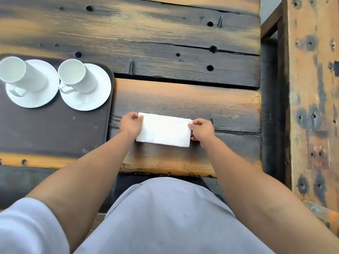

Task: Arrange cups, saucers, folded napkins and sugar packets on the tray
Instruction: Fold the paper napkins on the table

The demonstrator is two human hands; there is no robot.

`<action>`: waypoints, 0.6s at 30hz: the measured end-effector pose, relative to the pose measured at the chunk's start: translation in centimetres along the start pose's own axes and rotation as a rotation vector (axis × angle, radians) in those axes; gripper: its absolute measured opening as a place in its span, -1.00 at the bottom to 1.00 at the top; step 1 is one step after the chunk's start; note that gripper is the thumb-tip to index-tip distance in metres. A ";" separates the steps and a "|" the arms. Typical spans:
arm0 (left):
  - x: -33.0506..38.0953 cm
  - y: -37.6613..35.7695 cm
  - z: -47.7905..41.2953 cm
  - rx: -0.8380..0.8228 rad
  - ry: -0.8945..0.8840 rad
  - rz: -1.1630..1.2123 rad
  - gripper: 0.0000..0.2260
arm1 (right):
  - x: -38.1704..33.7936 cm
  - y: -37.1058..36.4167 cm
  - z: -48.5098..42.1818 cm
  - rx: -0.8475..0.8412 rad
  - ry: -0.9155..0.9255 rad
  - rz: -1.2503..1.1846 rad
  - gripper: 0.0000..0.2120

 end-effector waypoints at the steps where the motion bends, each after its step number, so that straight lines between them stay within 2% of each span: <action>1: 0.0 0.0 -0.2 0.003 0.006 -0.016 -0.92 | -0.1 -0.2 -0.2 0.009 0.000 0.014 -0.78; 14: 0.3 0.6 -1.9 -0.012 0.006 -0.205 -0.86 | -0.4 -0.8 -1.6 0.136 -0.025 0.000 -0.76; 18: 0.3 1.1 -1.4 0.042 0.022 -0.202 -0.81 | -1.3 1.1 -0.3 0.257 0.028 0.154 -0.80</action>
Point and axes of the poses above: each hand's wrist, its own z-axis away from the middle knuckle, its own y-axis out of the back of the hand, x = y × z, the point moved 8 cm from there along -z, towards the middle knuckle, and after that the axes turned 3 degrees about -x, right-handed, at the moved point
